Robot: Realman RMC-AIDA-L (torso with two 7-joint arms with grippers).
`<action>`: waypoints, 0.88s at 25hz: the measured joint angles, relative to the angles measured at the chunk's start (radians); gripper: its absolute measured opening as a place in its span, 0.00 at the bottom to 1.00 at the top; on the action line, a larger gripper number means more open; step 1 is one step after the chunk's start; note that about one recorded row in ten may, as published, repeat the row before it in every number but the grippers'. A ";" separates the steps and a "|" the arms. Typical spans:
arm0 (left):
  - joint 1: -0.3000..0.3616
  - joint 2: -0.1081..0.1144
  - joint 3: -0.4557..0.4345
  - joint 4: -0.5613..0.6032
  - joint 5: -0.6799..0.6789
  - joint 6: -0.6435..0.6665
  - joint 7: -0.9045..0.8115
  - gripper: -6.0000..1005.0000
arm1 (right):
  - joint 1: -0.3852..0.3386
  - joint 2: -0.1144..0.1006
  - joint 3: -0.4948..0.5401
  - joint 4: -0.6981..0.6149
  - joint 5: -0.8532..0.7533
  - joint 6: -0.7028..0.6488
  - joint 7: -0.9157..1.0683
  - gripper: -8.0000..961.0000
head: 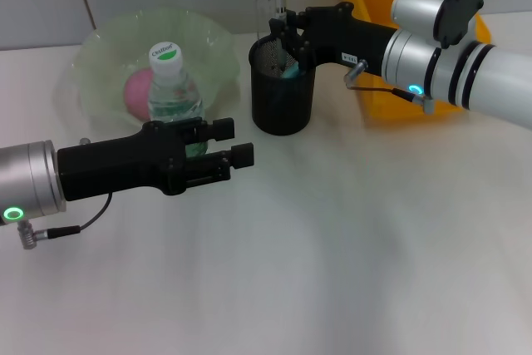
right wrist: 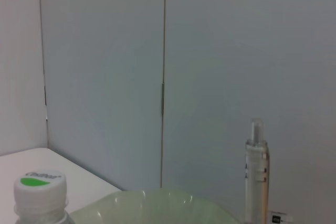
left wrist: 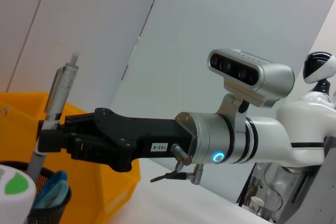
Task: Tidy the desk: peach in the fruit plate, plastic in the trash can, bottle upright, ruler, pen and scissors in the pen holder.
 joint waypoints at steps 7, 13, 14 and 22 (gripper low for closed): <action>0.001 0.001 0.000 0.000 -0.008 0.005 -0.004 0.73 | 0.002 0.000 0.002 0.010 0.000 0.000 -0.004 0.30; 0.002 0.001 0.000 0.001 -0.010 0.006 -0.005 0.74 | -0.004 0.000 0.013 0.011 0.006 -0.013 -0.004 0.31; 0.002 0.001 0.000 0.001 -0.010 0.006 -0.005 0.74 | -0.004 0.000 0.013 0.011 0.006 -0.013 -0.004 0.31; 0.002 0.001 0.000 0.001 -0.010 0.006 0.002 0.75 | -0.047 -0.007 0.057 -0.003 0.052 -0.140 -0.001 0.55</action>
